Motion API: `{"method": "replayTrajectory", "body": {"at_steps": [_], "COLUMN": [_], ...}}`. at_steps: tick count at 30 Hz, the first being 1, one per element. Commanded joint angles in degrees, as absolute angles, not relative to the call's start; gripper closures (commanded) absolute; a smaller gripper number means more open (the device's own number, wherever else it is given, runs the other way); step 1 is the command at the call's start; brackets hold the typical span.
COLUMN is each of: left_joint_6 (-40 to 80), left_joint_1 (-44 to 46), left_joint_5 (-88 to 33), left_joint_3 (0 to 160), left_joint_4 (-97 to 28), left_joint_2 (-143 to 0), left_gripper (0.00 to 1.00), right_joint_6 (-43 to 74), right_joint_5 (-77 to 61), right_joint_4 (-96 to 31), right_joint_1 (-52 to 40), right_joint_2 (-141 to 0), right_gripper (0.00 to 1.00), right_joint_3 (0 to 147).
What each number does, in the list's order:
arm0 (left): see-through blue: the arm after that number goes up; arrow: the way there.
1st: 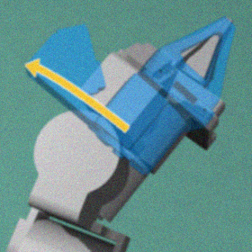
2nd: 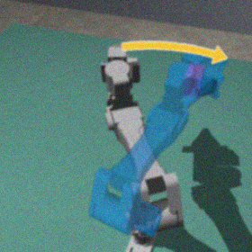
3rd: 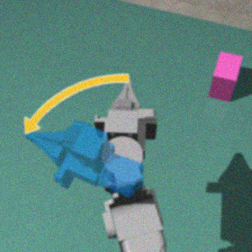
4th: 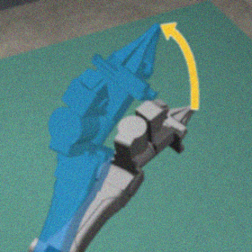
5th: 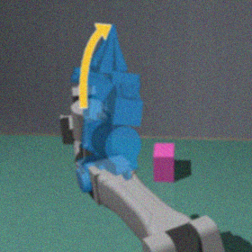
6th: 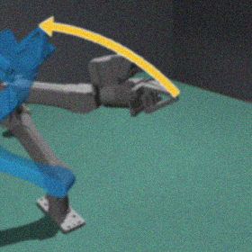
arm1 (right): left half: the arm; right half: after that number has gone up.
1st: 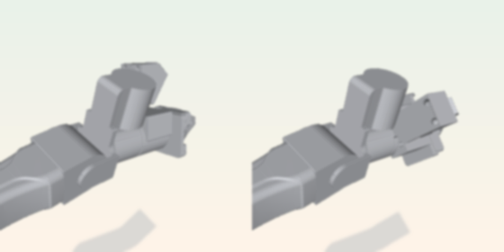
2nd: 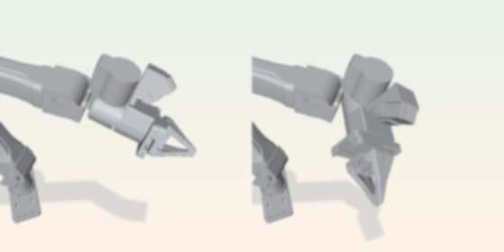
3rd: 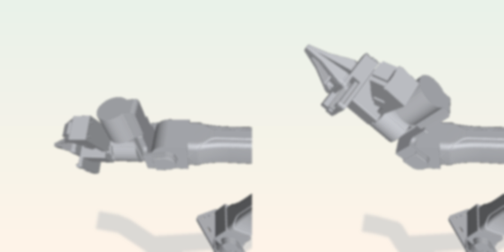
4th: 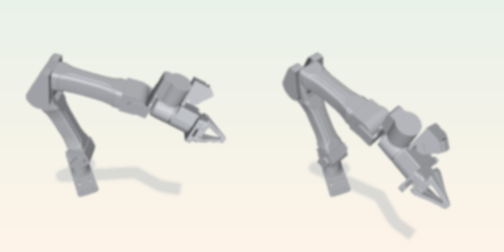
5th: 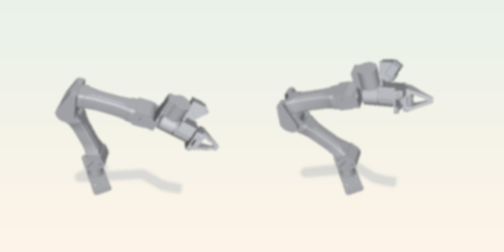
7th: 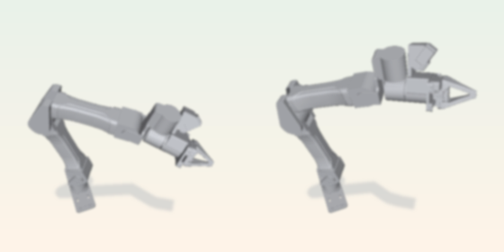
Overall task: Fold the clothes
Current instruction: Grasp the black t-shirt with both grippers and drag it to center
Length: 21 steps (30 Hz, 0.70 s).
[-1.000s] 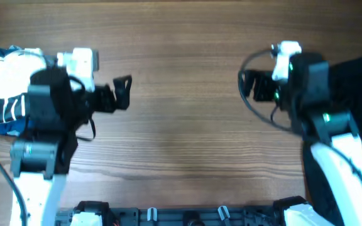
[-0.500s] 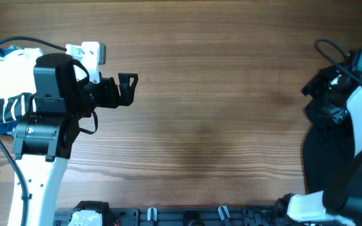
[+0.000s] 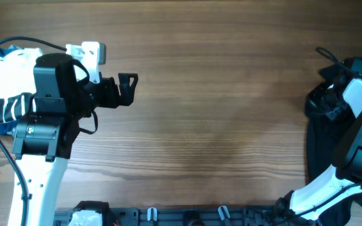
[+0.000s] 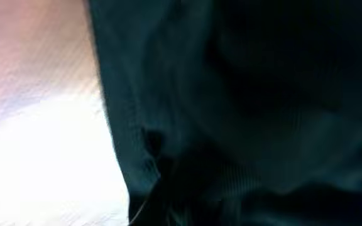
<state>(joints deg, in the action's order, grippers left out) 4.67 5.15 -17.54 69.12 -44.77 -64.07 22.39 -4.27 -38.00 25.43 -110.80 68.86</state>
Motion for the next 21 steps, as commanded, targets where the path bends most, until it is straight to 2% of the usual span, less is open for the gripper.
{"method": "replayTrajectory", "body": {"at_steps": [1, 3, 7, 11, 12, 13, 14, 15, 17, 21], "left_joint_6": [5.0, 5.0, 5.0, 5.0, 5.0, 5.0, 4.9, 4.9, 4.9, 4.9], "left_joint_1": [5.0, 5.0, 5.0, 5.0, 5.0, 5.0, 5.0, 5.0, 5.0, 5.0], "left_joint_5": [-18.6, -18.5, -14.5, -6.3, -5.0, -3.8, -3.5, -3.4, -3.4, -6.5], "left_joint_3": [70.1, 70.1, 70.1, 70.1, 70.1, 70.1, 70.1, 70.1, 70.1, 70.1], "left_joint_4": [-44.9, -45.3, -45.8, -46.6, -46.6, -46.5, -46.5, -46.3, -46.3, -46.0], "left_joint_2": [-63.8, -63.8, -63.7, -63.6, -63.5, -63.4, -63.3, -63.3, -63.3, -64.9], "left_gripper": [0.00, 0.01, 0.01, 0.00, 0.00, 0.00, 0.00, 0.00, 0.00, 0.00], "right_joint_6": [13.9, 12.6, 13.9, 14.9, 14.9, 15.1, 15.4, 16.2, 17.1, 21.4], "right_joint_5": [-21.3, -26.8, -26.7, -25.9, -23.2, -20.3, -16.6, -14.0, -9.7, -7.9], "right_joint_4": [-35.4, -33.9, -31.5, -28.3, -28.1, -27.9, -27.6, -27.6, -28.2, -30.9], "right_joint_1": [21.3, 16.4, 1.4, -23.0, -28.5, -32.3, -35.9, -37.5, -37.8, -28.9], "right_joint_2": [-108.6, -103.5, -96.1, -95.3, -95.4, -95.4, -95.2, -95.0, -94.0, -88.3], "right_gripper": [0.96, 0.96, 0.96, 0.96, 0.93, 0.73, 0.40, 0.33, 0.29, 0.29], "right_joint_3": [69.0, 69.0, 69.0, 69.0, 69.0, 69.0, 69.1, 69.1, 69.1, 69.1]}}
